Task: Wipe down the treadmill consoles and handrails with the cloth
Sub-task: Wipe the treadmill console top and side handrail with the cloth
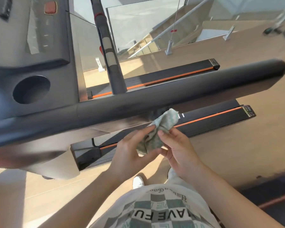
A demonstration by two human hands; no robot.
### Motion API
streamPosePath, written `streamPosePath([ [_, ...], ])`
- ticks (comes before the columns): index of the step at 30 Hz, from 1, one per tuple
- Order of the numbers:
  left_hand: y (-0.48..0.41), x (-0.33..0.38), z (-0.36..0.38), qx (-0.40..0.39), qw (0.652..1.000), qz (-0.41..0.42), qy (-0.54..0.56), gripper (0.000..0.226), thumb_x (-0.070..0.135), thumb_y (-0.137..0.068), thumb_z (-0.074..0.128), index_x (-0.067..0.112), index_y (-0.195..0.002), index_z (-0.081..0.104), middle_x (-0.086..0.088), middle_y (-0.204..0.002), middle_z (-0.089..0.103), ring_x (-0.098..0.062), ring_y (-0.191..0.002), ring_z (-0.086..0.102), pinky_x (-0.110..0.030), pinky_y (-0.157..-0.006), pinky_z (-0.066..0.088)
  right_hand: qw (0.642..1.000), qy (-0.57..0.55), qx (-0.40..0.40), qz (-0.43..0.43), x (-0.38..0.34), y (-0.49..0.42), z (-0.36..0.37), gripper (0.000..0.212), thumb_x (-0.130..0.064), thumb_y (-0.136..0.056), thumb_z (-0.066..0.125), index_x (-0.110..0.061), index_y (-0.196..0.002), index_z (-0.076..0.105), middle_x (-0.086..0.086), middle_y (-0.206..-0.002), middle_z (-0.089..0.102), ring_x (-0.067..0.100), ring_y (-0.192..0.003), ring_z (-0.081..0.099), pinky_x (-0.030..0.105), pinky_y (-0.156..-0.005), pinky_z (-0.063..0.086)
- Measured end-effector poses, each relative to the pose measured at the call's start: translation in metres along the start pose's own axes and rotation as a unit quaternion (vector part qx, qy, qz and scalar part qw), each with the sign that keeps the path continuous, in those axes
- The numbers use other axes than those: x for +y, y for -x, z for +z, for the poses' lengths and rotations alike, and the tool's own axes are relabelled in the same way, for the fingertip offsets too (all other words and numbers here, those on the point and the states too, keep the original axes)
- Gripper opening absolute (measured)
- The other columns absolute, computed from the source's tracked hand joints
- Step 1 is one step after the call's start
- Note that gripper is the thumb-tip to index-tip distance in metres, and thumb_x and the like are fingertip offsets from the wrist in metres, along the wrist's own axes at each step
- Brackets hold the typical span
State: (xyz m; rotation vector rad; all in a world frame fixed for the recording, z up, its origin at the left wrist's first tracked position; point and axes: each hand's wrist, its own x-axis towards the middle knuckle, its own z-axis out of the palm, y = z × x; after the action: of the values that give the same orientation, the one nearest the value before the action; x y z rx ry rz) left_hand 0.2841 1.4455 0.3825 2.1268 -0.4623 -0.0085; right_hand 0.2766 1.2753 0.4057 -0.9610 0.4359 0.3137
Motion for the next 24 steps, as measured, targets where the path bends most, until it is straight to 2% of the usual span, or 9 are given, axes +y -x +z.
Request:
streamPosePath([
  [2,0.0,-0.001,0.005,-0.005,1.0,0.018,-0.011,0.066,0.041,-0.081,0.084,0.021,-0.139,0.061,0.007,-0.131,0.065,-0.005,-0.117,0.063,-0.026,-0.092,0.055,1.0,0.002,-0.003,0.002,0.0,0.0,-0.001,0.032,-0.015,-0.093,0.061,0.0,-0.122,0.063,0.017,-0.11,0.071,0.024,-0.094,0.07,0.038,-0.074,0.06],
  [5,-0.002,-0.005,0.007,0.031,0.999,-0.004,0.011,0.045,0.021,-0.084,0.08,0.021,-0.128,0.069,0.009,-0.123,0.07,-0.002,-0.109,0.066,-0.032,-0.086,0.059,1.0,0.011,0.01,0.014,-0.002,-0.003,-0.006,0.032,-0.02,-0.094,0.062,-0.003,-0.121,0.065,0.017,-0.115,0.071,0.027,-0.101,0.069,0.04,-0.082,0.059],
  [9,-0.004,0.001,0.005,0.068,0.973,-0.166,0.146,0.025,0.007,-0.088,0.077,0.02,-0.108,0.072,0.009,-0.101,0.076,-0.01,-0.093,0.073,-0.034,-0.078,0.062,0.998,0.041,0.055,0.0,-0.001,-0.004,-0.013,0.026,-0.014,-0.094,0.064,-0.003,-0.117,0.066,0.021,-0.114,0.071,0.03,-0.1,0.068,0.034,-0.073,0.059],
  [11,-0.006,0.01,0.006,0.085,0.932,-0.255,0.243,0.018,0.003,-0.087,0.077,0.013,-0.1,0.071,-0.001,-0.093,0.076,-0.017,-0.087,0.075,-0.04,-0.077,0.063,0.996,0.038,0.072,-0.036,0.0,-0.004,-0.013,0.023,-0.007,-0.094,0.064,-0.004,-0.116,0.064,0.019,-0.112,0.071,0.032,-0.099,0.07,0.036,-0.075,0.06],
  [13,-0.007,0.018,0.008,0.1,0.872,-0.337,0.341,0.012,0.004,-0.088,0.074,0.004,-0.097,0.067,-0.014,-0.092,0.074,-0.025,-0.082,0.072,-0.041,-0.073,0.06,0.988,0.082,0.087,-0.097,-0.001,-0.002,-0.01,0.024,0.002,-0.093,0.064,-0.006,-0.115,0.061,0.016,-0.108,0.073,0.032,-0.098,0.072,0.037,-0.076,0.06],
  [16,-0.01,0.021,0.009,0.104,0.774,-0.427,0.456,0.011,0.007,-0.093,0.069,0.004,-0.094,0.058,-0.019,-0.096,0.07,-0.026,-0.081,0.07,-0.035,-0.067,0.057,0.948,0.259,0.063,-0.176,-0.003,0.004,-0.007,0.026,0.001,-0.091,0.067,-0.015,-0.112,0.067,0.004,-0.102,0.075,0.021,-0.099,0.072,0.035,-0.078,0.061],
  [18,-0.013,0.017,0.009,0.101,0.729,-0.456,0.501,0.013,0.01,-0.095,0.067,0.001,-0.099,0.058,-0.025,-0.107,0.071,-0.03,-0.088,0.07,-0.036,-0.069,0.058,0.917,0.358,0.011,-0.174,-0.001,0.008,-0.006,0.033,-0.008,-0.087,0.075,-0.026,-0.114,0.068,-0.006,-0.106,0.073,0.013,-0.105,0.068,0.035,-0.085,0.059],
  [21,-0.016,0.018,0.009,0.078,0.724,-0.46,0.509,0.035,0.016,-0.096,0.065,-0.009,-0.12,0.062,-0.025,-0.114,0.071,-0.032,-0.095,0.069,-0.037,-0.079,0.058,0.904,0.398,-0.039,-0.15,0.008,0.007,-0.002,0.053,-0.018,-0.08,0.083,-0.03,-0.127,0.064,-0.01,-0.119,0.069,0.009,-0.113,0.064,0.024,-0.092,0.053],
  [24,-0.012,0.027,0.007,0.082,0.739,-0.447,0.498,0.018,0.019,-0.093,0.062,0.007,-0.1,0.075,-0.012,-0.103,0.076,-0.022,-0.091,0.068,-0.035,-0.086,0.051,0.913,0.381,0.004,-0.146,0.014,-0.002,0.007,0.041,-0.011,-0.083,0.08,-0.024,-0.121,0.069,-0.006,-0.105,0.074,0.01,-0.099,0.07,0.029,-0.087,0.058],
])
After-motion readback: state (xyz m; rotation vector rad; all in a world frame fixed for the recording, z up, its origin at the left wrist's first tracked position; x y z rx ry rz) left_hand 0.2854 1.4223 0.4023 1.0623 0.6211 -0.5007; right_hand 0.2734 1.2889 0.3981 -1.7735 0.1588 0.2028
